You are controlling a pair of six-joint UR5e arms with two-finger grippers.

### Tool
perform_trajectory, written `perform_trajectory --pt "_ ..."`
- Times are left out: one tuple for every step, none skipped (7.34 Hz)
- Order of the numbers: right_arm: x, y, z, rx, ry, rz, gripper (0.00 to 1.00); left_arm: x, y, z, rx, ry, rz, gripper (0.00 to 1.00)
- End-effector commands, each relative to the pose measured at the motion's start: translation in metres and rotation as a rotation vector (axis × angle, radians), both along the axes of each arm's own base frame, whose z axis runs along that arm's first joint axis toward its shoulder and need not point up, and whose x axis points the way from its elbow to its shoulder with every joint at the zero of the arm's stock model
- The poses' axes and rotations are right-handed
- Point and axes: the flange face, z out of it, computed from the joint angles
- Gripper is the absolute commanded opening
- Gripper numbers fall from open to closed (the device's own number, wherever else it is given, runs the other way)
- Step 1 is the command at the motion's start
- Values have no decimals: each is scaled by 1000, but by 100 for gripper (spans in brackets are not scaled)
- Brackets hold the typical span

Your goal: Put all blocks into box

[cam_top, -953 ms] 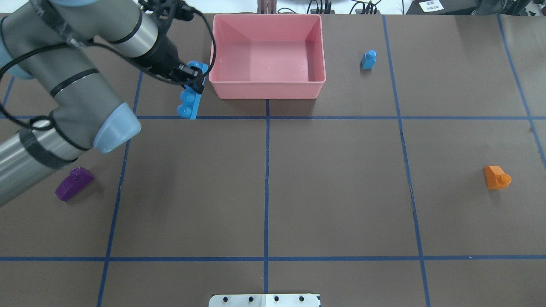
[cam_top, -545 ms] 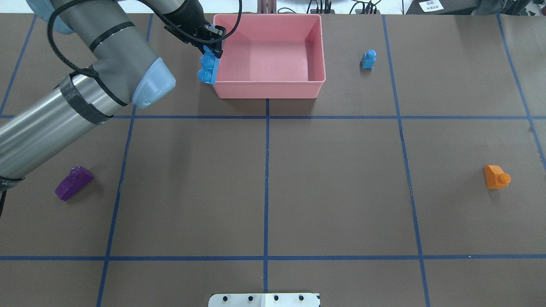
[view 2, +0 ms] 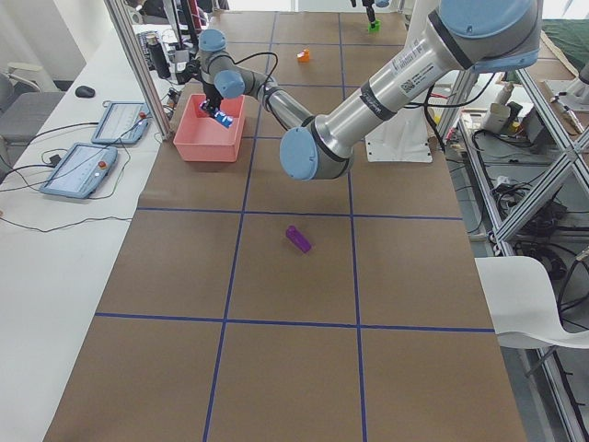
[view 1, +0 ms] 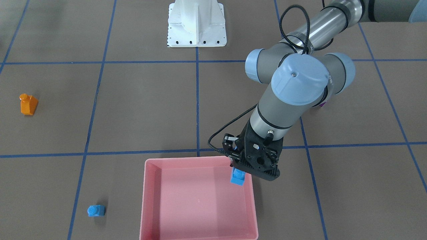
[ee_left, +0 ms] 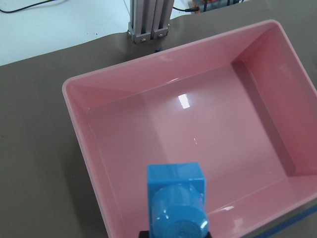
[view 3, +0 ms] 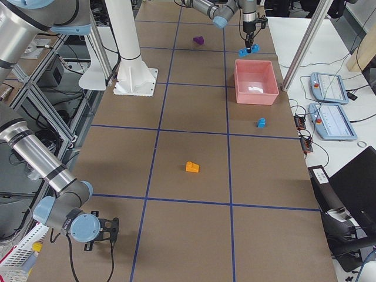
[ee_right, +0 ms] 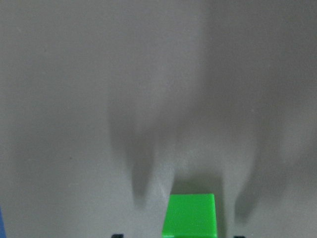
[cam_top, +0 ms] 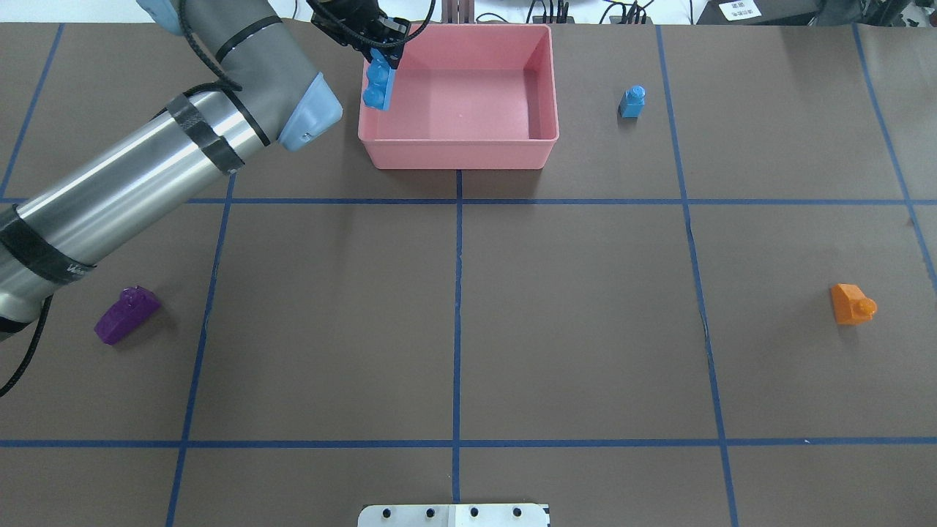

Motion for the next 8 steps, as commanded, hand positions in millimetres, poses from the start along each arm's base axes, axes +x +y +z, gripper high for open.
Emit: perform_trajectory --pt "-1 5 5 -11 -10 2 0 26 -30 -2 15 -11 -38 0" --pt "-1 9 7 -26 -18 9 0 30 -33 4 18 -8 -39 43" --pt "-2 1 5 -16 -28 17 0 29 -33 4 18 -7 -41 99" --pt "-3 -19 -2 17 -35 20 0 28 -33 3 -11 6 -61 100" --pt "-6 -64 -26 59 -68 62 0 20 -36 -6 -20 21 -83 100" --pt "-8 -144 -62 68 -52 127 0 0 -45 -11 -7 27 -100 100" --pt "-10 -240 -113 72 -39 190 0 -14 -45 -19 7 37 -106 100" --pt "-13 -334 -171 79 -37 227 0 -21 -42 -21 14 47 -105 100"
